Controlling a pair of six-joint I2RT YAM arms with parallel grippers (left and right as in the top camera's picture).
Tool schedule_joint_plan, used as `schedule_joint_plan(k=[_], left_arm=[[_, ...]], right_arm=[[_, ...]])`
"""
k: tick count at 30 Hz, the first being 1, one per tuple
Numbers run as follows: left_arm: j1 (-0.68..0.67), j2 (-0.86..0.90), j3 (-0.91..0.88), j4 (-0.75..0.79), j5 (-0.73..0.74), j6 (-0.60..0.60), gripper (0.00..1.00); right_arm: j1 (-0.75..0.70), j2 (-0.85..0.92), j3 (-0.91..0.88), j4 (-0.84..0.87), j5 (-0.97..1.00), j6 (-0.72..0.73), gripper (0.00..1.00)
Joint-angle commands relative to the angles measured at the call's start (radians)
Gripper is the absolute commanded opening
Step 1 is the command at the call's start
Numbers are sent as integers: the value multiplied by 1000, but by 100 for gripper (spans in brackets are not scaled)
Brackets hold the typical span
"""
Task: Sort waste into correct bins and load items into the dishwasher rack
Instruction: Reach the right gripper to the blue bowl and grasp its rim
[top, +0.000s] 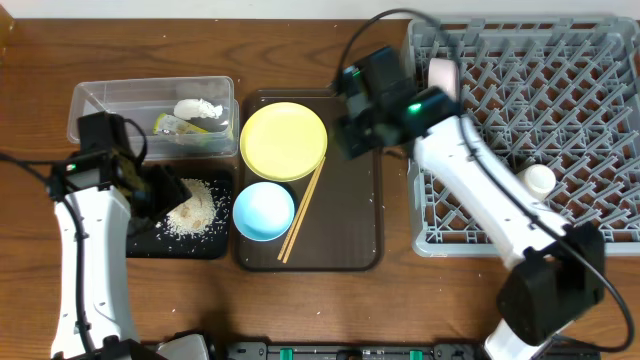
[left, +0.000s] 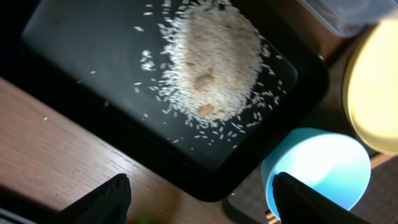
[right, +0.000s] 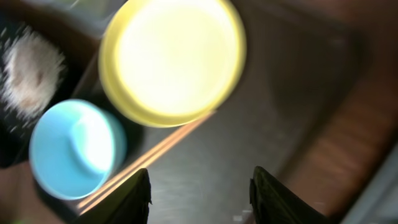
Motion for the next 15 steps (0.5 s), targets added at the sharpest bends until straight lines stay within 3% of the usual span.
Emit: schedule_joint_plan(k=[1,11,15], left_arm=[[45,-13,8,-8,-8,-21,75],[60,-13,8,-12,-8,-21,76],[60,-13,8,-12,-8,-21,76]], right_arm=[[71,50,-16,-14,-24,50,51],[229,212,-16,-11,-30,98,52],[250,279,-16,10,-7,137,40]])
